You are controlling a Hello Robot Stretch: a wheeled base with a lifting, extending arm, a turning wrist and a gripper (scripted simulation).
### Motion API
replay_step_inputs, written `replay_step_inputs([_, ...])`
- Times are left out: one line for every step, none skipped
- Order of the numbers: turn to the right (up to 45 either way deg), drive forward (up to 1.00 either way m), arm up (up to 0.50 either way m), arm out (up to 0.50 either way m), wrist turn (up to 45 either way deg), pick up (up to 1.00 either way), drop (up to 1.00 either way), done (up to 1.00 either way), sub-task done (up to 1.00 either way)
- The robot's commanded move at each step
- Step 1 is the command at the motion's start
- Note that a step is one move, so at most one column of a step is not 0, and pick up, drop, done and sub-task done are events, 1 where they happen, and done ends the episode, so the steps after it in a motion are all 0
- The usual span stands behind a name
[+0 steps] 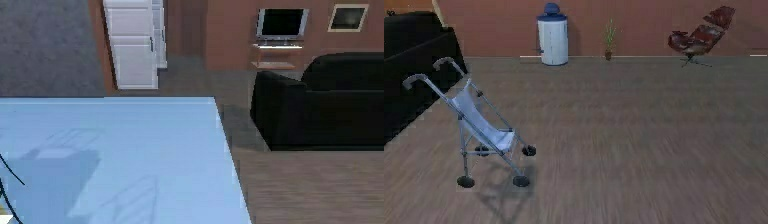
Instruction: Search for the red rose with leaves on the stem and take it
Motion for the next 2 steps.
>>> replay_step_inputs([0.0,1.00,0.00,0.00,0.0,0.00,0.00,0.00,0.00])
replay_step_inputs([0.0,1.00,0.00,0.00,0.0,0.00,0.00,0.00,0.00])
